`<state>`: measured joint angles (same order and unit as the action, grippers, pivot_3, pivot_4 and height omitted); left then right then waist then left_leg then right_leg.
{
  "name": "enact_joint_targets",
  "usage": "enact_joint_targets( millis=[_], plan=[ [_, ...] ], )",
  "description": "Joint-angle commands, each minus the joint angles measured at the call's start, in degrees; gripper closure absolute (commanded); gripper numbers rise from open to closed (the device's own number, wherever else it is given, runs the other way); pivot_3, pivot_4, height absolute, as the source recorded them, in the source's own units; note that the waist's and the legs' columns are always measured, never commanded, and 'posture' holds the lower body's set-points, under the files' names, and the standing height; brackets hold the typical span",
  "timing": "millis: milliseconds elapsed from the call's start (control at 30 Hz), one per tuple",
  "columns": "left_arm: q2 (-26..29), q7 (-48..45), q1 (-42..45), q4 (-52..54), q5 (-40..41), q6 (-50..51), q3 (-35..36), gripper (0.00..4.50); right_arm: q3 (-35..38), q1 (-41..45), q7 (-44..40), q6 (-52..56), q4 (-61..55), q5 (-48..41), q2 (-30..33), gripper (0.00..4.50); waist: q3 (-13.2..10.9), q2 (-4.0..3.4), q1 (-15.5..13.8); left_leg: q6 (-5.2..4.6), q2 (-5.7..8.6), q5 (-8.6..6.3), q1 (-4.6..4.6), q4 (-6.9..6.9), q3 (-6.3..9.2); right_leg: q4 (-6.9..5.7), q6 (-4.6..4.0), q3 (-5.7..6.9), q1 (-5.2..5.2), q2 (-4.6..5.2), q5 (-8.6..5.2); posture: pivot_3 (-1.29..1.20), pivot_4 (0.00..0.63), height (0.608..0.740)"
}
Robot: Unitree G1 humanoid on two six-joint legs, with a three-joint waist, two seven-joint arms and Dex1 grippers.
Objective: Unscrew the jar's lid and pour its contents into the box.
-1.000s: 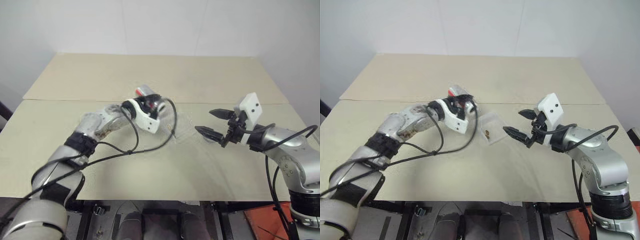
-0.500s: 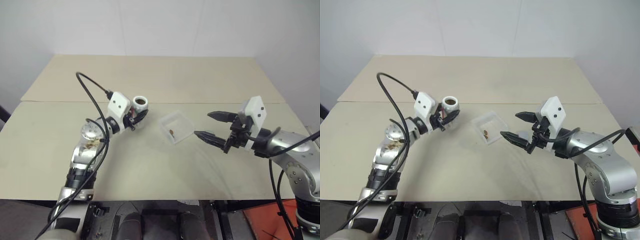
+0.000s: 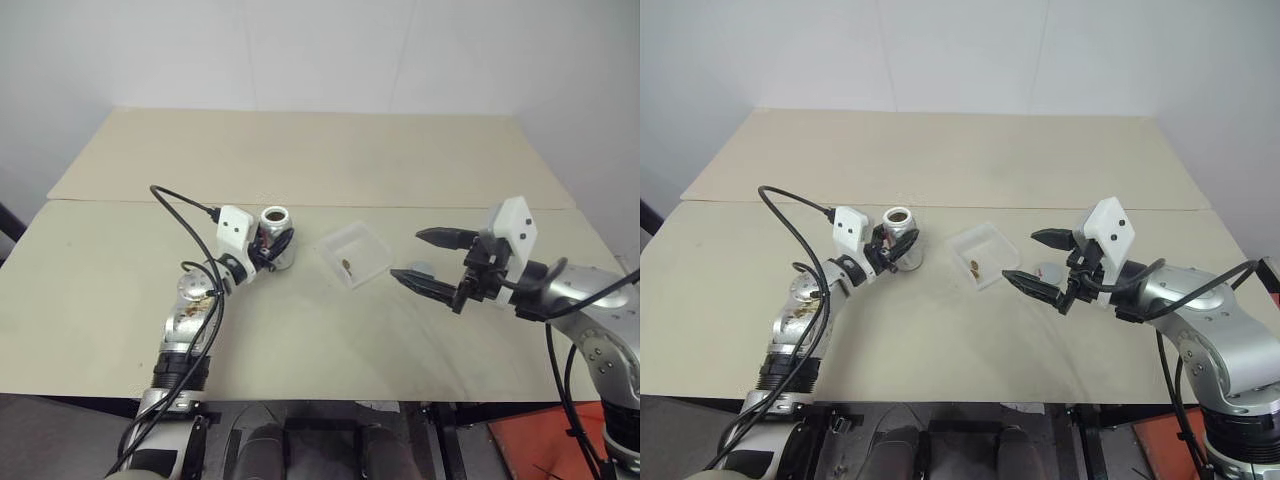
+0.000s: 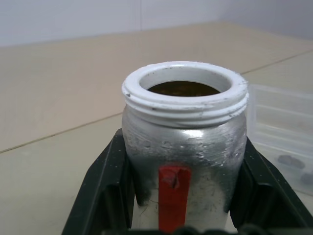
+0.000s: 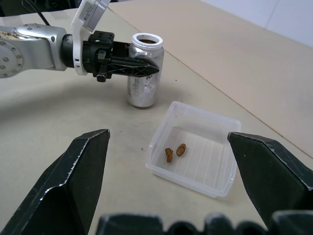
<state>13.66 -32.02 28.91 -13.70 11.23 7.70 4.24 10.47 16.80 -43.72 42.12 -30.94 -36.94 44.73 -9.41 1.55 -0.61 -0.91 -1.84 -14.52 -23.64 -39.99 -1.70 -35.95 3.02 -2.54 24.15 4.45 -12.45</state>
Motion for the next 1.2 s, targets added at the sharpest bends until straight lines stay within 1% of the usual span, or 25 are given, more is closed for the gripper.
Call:
enact_joint_targets(
  millis=[33,267,300,400,467,500,633,733,867,1000,1100,1200],
  plan=[
    [-0.3,-0.3,1.4,-2.3,0.0,-5.8,0.1,2.47,1.7,0.2,-0.6,-1.1,-1.8,-1.0,0.9,0.02,0.0,0.0,0.0,0.0,0.0,0.0,0.01,0.0,0.0,0.0,0.0,0.0,0.0,0.0,0.0,0.0,0.15,0.74],
    [1.1,-0.8,-0.6,-3.4,-1.9,-6.4,-2.2,2.47,1.8,-0.1,-0.8,-1.3,-2.0,-1.3,1.1,0.02,0.0,0.0,0.0,0.0,0.0,0.0,0.02,0.0,0.0,0.01,0.0,0.0,-0.03,0.0,0.0,0.0,0.15,0.74],
    [1.4,-0.9,-1.1,-3.0,-2.3,-6.4,-2.6,1.74,1.8,-0.1,-0.9,-1.3,-2.0,-1.3,1.1,0.0,0.0,0.0,0.0,0.0,0.0,0.0,0.03,0.01,0.0,0.01,0.0,0.0,-0.03,0.0,0.0,0.0,0.15,0.74],
    [1.9,-1.0,-2.3,-2.1,-2.6,-6.3,-3.1,0.93,1.7,-0.2,-1.0,-1.3,-2.0,-1.2,1.1,0.0,0.0,0.0,0.1,0.0,-0.01,0.0,0.04,0.02,0.0,0.01,0.0,-0.01,-0.02,-0.01,0.0,0.0,0.15,0.74],
    [2.2,-0.8,-3.1,-0.7,-2.2,-5.7,-3.0,0.2,1.7,-0.2,-1.1,-1.4,-2.0,-1.1,1.0,0.0,0.0,0.0,0.0,0.0,-0.01,0.0,0.02,0.02,0.0,0.01,0.0,-0.01,0.0,-0.01,0.0,0.0,0.15,0.74],
    [2.3,-0.7,-3.4,-0.2,-2.1,-5.4,-3.0,0.06,1.7,-0.2,-1.1,-1.5,-2.0,-1.1,0.9,0.0,0.0,0.0,0.0,0.0,-0.01,0.0,0.02,0.02,0.0,0.01,0.0,0.0,0.0,-0.01,0.0,0.0,0.15,0.74],
    [3.4,-1.1,-5.3,3.1,-1.3,-3.5,-2.7,0.06,1.7,-0.3,-1.0,-1.4,-2.3,-1.2,0.9,0.0,0.0,0.0,0.0,0.0,-0.01,0.0,0.03,0.02,0.0,0.02,0.0,-0.01,-0.02,0.0,0.0,0.0,0.15,0.74],
    [5.9,-2.3,-8.2,7.7,-0.9,0.2,-2.8,0.06,1.7,-0.6,-1.0,-1.5,-2.5,-1.0,1.0,0.0,0.0,0.0,0.1,0.0,-0.01,0.0,0.02,0.03,0.0,0.02,0.0,-0.01,0.0,0.0,0.0,0.0,0.15,0.74],
    [10.1,-5.3,-12.8,15.6,1.8,5.9,-1.8,0.06,1.9,-1.0,-1.1,-1.7,-2.3,-0.7,1.2,0.0,0.0,-0.01,0.3,0.0,-0.03,0.0,0.08,0.09,-0.01,0.01,-0.01,-0.02,0.0,-0.01,-0.01,0.0,0.15,0.74],
    [16.2,-10.5,-17.6,26.0,8.2,13.2,0.7,0.06,2.4,-1.7,-1.4,-1.9,-2.1,-0.7,1.6,0.0,0.0,-0.01,0.5,0.0,-0.06,0.0,0.1,0.09,-0.01,0.0,-0.02,-0.03,0.0,-0.01,-0.01,0.0,0.15,0.74],
    [23.1,-17.0,-20.8,34.1,15.4,17.0,5.1,0.06,2.8,-2.5,-1.8,-2.4,-2.1,-0.7,1.8,0.0,0.0,-0.01,0.6,0.01,-0.08,0.0,0.09,0.12,-0.03,0.04,-0.03,-0.03,0.01,-0.01,-0.02,0.0,0.15,0.74],
    [30.3,-24.3,-21.9,37.5,21.2,17.7,10.5,0.06,3.2,-3.2,-2.8,-3.1,-1.7,-0.5,2.4,0.0,0.0,-0.01,0.7,0.01,-0.09,0.0,0.12,0.13,-0.05,0.01,-0.05,-0.04,0.02,-0.01,-0.04,0.0,0.15,0.74]
  ],
)
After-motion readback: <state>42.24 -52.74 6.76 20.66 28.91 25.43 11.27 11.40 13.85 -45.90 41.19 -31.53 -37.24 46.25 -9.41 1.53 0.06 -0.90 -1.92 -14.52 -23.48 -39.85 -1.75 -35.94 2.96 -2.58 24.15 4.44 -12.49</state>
